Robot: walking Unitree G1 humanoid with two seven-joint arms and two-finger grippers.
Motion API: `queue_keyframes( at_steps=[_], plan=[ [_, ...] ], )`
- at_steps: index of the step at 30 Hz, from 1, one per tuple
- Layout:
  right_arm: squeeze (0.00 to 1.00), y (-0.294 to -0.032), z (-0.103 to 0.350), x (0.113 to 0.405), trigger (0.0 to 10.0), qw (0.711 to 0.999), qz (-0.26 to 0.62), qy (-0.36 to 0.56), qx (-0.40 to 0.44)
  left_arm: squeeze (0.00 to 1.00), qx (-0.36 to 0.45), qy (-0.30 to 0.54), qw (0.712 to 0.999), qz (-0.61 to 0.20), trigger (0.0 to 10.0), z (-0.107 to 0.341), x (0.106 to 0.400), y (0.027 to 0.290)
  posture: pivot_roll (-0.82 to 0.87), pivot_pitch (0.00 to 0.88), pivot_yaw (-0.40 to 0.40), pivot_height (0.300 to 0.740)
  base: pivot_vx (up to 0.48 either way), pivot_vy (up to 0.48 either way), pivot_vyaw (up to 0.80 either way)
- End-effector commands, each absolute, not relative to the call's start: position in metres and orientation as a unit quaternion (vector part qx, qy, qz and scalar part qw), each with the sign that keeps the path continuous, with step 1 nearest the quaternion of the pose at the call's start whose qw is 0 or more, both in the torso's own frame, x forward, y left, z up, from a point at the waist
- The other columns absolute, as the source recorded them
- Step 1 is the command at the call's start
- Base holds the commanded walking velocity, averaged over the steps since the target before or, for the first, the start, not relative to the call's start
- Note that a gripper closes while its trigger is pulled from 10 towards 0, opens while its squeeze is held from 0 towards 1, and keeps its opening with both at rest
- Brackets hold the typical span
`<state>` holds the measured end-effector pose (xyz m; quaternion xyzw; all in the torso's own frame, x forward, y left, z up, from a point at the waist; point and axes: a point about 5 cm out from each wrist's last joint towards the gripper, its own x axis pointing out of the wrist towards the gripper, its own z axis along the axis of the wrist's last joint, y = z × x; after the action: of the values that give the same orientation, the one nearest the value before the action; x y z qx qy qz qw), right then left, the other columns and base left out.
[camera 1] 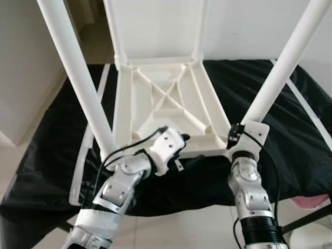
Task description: Building children table
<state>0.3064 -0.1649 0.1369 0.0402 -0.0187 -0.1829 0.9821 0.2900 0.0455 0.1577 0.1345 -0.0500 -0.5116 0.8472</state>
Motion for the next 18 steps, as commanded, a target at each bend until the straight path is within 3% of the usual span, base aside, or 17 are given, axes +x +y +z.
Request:
queue_keyframes(
  at_steps=[1, 8, 9, 10, 11, 18],
  plan=[
    [0.0, -0.17, 0.116, 0.301, 10.0, 0.978, -0.203, 0.032, 0.043, 0.0, 0.139, -0.048, 0.844, -0.516, 10.0, 0.157, 0.29, 0.045, -0.08, 0.048, 0.013, 0.74, 0.0, 0.0, 0.0],
    [0.0, -0.163, 0.121, 0.303, 10.0, 0.982, -0.185, 0.013, 0.034, 0.0, 0.138, -0.05, 0.843, -0.517, 10.0, 0.158, 0.29, 0.043, -0.07, 0.045, 0.013, 0.74, 0.0, 0.0, 0.0],
    [0.15, -0.166, 0.125, 0.303, 10.0, 0.981, -0.188, 0.002, 0.036, 0.0, 0.138, -0.051, 0.843, -0.518, 10.0, 0.158, 0.29, 0.043, -0.08, 0.044, 0.015, 0.74, 0.0, 0.0, 0.0],
    [0.15, -0.166, 0.125, 0.303, 10.0, 0.981, -0.188, 0.002, 0.036, 0.0, 0.138, -0.051, 0.843, -0.518, 10.0, 0.158, 0.29, 0.043, -0.08, 0.044, 0.015, 0.74, 0.0, 0.0, 0.0],
    [1.0, -0.167, 0.127, 0.303, 10.0, 0.981, -0.188, -0.003, 0.038, 0.0, 0.137, -0.051, 0.843, -0.518, 10.0, 0.158, 0.29, 0.043, -0.08, 0.044, 0.015, 0.74, 0.0, 0.0, 0.0],
    [1.0, -0.167, 0.134, 0.3, 10.0, 0.987, -0.149, -0.038, 0.039, 0.0, 0.136, -0.051, 0.845, -0.514, 10.0, 0.158, 0.291, 0.045, -0.08, 0.039, 0.012, 0.74, 0.0, 0.0, 0.0]
  ],
)
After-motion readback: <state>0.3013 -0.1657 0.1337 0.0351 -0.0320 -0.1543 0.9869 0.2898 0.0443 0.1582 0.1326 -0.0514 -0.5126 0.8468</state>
